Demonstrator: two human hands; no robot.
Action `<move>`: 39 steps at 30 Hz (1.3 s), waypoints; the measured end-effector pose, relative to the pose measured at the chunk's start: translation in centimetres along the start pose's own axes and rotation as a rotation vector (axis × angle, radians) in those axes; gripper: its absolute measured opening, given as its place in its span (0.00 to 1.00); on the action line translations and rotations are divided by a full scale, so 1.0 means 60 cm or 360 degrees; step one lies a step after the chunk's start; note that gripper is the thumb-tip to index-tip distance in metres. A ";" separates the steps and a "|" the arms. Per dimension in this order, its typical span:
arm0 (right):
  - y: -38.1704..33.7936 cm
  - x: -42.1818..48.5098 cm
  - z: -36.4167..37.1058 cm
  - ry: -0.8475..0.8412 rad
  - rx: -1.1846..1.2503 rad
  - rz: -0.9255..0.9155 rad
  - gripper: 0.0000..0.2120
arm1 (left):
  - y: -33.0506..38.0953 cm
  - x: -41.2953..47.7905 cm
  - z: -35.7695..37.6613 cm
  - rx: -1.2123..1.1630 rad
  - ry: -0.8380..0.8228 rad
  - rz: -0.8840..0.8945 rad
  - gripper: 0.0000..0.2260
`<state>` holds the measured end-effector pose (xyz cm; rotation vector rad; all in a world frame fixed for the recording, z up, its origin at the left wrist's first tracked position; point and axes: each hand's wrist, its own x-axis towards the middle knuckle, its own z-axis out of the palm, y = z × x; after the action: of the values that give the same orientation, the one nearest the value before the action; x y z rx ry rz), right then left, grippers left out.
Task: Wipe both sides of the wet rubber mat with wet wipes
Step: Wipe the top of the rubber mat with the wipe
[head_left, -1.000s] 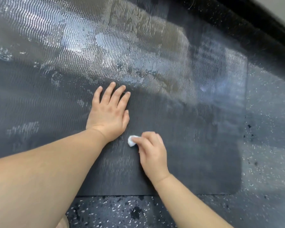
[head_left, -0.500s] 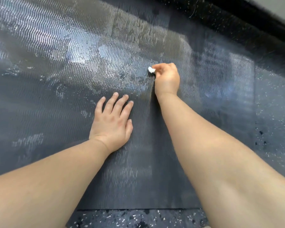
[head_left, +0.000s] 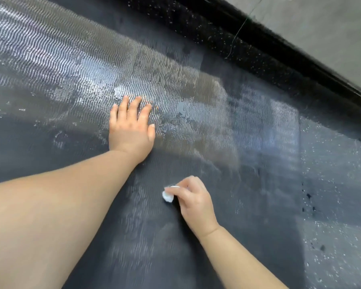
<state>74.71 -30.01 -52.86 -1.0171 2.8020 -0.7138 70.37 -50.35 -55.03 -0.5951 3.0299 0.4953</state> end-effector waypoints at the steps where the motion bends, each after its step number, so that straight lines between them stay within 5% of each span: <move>1: 0.007 0.029 0.001 0.0014 0.0032 -0.0017 0.17 | -0.002 -0.001 0.005 0.0048 0.0001 -0.0006 0.24; 6: 0.062 0.235 0.007 0.0214 0.0083 0.0078 0.09 | 0.006 -0.002 0.008 0.0036 0.0118 -0.0002 0.24; 12: 0.118 0.395 0.001 0.0357 0.0066 0.0422 0.10 | 0.009 -0.003 0.005 0.0028 0.0266 0.0030 0.22; 19: 0.075 0.170 -0.020 -0.0065 0.0042 -0.0325 0.09 | 0.010 -0.003 0.002 0.0023 0.0344 0.0021 0.21; 25: 0.126 0.259 -0.024 -0.0165 -0.0005 -0.0833 0.08 | 0.011 0.002 0.007 0.0050 0.0370 0.0023 0.21; 35: 0.193 0.572 -0.033 0.0351 -0.0399 0.0193 0.09 | 0.012 0.001 0.005 0.0051 0.0361 0.0009 0.21; 39: 0.156 0.445 -0.017 0.0203 -0.0153 -0.0276 0.08 | 0.011 0.001 0.002 0.0046 0.0351 0.0006 0.21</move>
<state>48.21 -39.97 -53.88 -1.2880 2.9075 -0.6899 70.07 -49.72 -54.97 -0.6860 3.2390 0.4108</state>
